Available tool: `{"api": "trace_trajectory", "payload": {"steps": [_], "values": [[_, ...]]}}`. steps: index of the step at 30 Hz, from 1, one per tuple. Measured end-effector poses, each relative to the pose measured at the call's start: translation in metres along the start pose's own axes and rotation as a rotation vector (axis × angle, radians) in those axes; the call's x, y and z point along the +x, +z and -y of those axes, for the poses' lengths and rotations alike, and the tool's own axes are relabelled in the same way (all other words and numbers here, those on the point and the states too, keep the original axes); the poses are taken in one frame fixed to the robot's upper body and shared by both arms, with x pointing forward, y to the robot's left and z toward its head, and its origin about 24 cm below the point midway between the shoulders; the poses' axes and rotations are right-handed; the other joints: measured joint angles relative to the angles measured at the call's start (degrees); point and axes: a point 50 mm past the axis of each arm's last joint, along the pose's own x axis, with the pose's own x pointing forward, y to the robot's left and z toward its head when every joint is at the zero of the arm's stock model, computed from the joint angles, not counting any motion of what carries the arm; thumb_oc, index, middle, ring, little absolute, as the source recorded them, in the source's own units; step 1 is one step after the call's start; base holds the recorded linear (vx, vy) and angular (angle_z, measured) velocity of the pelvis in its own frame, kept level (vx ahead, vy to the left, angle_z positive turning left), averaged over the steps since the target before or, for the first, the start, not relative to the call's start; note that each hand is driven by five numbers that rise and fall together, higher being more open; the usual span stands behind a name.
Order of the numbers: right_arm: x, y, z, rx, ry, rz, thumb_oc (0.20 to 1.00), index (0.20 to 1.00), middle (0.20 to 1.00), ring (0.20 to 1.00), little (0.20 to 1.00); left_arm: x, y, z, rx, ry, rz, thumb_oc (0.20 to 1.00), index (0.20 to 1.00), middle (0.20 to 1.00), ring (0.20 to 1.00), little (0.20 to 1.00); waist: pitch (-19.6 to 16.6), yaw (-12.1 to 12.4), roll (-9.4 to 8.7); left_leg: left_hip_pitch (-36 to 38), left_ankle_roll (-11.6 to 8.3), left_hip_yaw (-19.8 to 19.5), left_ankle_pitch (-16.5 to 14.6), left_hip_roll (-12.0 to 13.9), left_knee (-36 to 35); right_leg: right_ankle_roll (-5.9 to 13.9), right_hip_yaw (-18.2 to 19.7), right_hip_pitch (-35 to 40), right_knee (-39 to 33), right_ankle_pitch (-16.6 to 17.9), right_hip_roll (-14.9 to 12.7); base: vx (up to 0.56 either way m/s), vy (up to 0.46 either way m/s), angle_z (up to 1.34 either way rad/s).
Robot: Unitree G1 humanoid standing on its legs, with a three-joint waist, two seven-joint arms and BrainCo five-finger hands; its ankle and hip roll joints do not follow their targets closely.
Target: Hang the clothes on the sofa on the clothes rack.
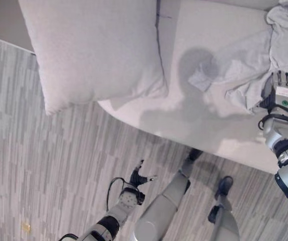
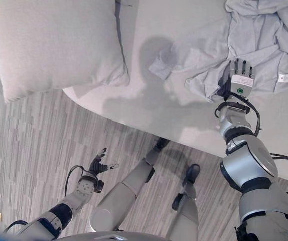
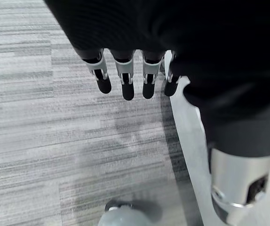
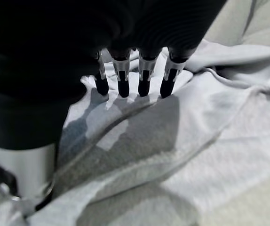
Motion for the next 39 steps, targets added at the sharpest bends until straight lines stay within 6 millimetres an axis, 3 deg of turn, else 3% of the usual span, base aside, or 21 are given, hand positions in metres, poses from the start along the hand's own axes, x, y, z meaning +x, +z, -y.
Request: {"api": "trace_trajectory", "payload": {"steps": [3, 4, 9, 16, 20, 23, 29, 35, 39], "values": [[0.005, 0.007, 0.004, 0.039, -0.011, -0.028, 1.0, 1.0, 1.0, 1.0, 1.0, -0.001, 0.003, 0.002, -0.001, -0.005, 0.021, 1.0, 1.0, 1.0, 1.0, 1.0, 0.2, -0.8, -0.97, -2.2, 0.29, 0.0, 0.2, 0.1, 0.1, -0.08, 0.0, -3.1, 1.9, -0.6, 0.0, -0.03, 0.007, -0.02], [0.009, 0.009, 0.008, 0.049, -0.016, -0.046, 0.2, 0.2, 0.2, 0.2, 0.2, -0.001, 0.003, 0.002, 0.001, -0.006, 0.018, 1.0, 1.0, 1.0, 1.0, 1.0, 0.2, -1.5, -0.96, -2.9, 0.33, -0.1, 0.3, 0.1, 0.1, -0.09, -0.2, -3.6, 1.9, -0.6, 0.0, -0.02, 0.04, 0.0], [0.007, 0.007, 0.005, 0.139, 0.002, -0.087, 0.2, 0.2, 0.2, 0.2, 0.2, 0.0, 0.011, -0.014, 0.017, 0.019, 0.073, 1.0, 1.0, 1.0, 1.0, 1.0, 0.5, -1.4, -1.64, -3.0, 0.33, 0.1, 0.2, 0.2, 0.1, -0.16, -0.2, -4.9, 4.1, -1.6, -0.2, 0.0, 0.013, 0.0], [0.001, 0.014, -0.003, 0.434, 0.06, -0.222, 0.2, 0.2, 0.2, 0.2, 0.2, 0.0, -0.001, -0.027, 0.025, 0.092, 0.023, 1.0, 1.0, 1.0, 1.0, 1.0, 0.2, -1.5, -1.86, -1.2, -0.16, 0.1, -0.1, 0.2, 0.8, -0.23, -0.6, -2.5, 3.7, -1.8, -0.2, 0.0, -0.006, 0.01], [-0.027, 0.031, -0.032, 0.693, 0.154, -0.322, 0.2, 0.2, 0.2, 0.2, 0.2, -0.003, -0.017, -0.031, 0.084, 0.1, -0.055, 1.0, 1.0, 1.0, 1.0, 1.0, -0.5, -3.1, -2.51, 2.5, -0.74, 0.0, -0.5, 0.2, 0.9, -0.31, -1.2, 2.6, 1.0, -1.5, -0.2, -0.01, -0.06, 0.02], [-0.061, 0.044, -0.059, 0.965, 0.251, -0.469, 0.2, 0.2, 0.2, 0.2, 0.2, -0.006, -0.025, -0.034, 0.072, 0.128, -0.084, 1.0, 1.0, 1.0, 1.0, 1.0, -3.7, -4.4, -3.56, 4.3, -1.09, -0.1, -1.2, 1.0, 0.8, -0.34, -2.0, 5.8, -2.3, 0.2, 0.4, -0.04, -0.134, -0.05], [-0.086, 0.073, -0.06, 1.425, 0.271, -0.583, 0.2, 0.2, 0.2, 0.2, 0.2, -0.012, -0.037, -0.037, 0.066, 0.156, -0.158, 1.0, 1.0, 1.0, 1.0, 1.0, -4.2, -5.9, -4.25, 10.1, -0.96, -0.3, -1.1, 2.1, -1.6, -1.18, -2.7, 13.3, -8.6, 3.1, 1.6, -0.04, -0.106, -0.02], [-0.097, 0.095, -0.049, 1.733, 0.293, -0.568, 0.2, 0.2, 0.2, 0.2, 0.2, -0.023, -0.053, -0.033, 0.059, 0.151, -0.232, 1.0, 1.0, 1.0, 1.0, 1.0, -5.2, -6.5, -5.75, 14.3, -0.54, -1.5, -0.7, 2.7, -3.2, -1.88, -3.5, 17.8, -10.5, 3.6, 2.5, -0.03, -0.072, 0.05], [-0.099, 0.098, -0.049, 1.805, 0.313, -0.58, 0.2, 0.2, 0.2, 0.2, 0.2, -0.029, -0.061, -0.03, 0.06, 0.125, -0.267, 1.0, 1.0, 1.0, 1.0, 1.0, -5.8, -6.3, -6.47, 15.3, -0.47, -1.7, -0.7, 2.8, -3.3, -2.2, -3.9, 19.2, -11.4, 3.8, 2.8, -0.01, -0.039, 0.05]]}}
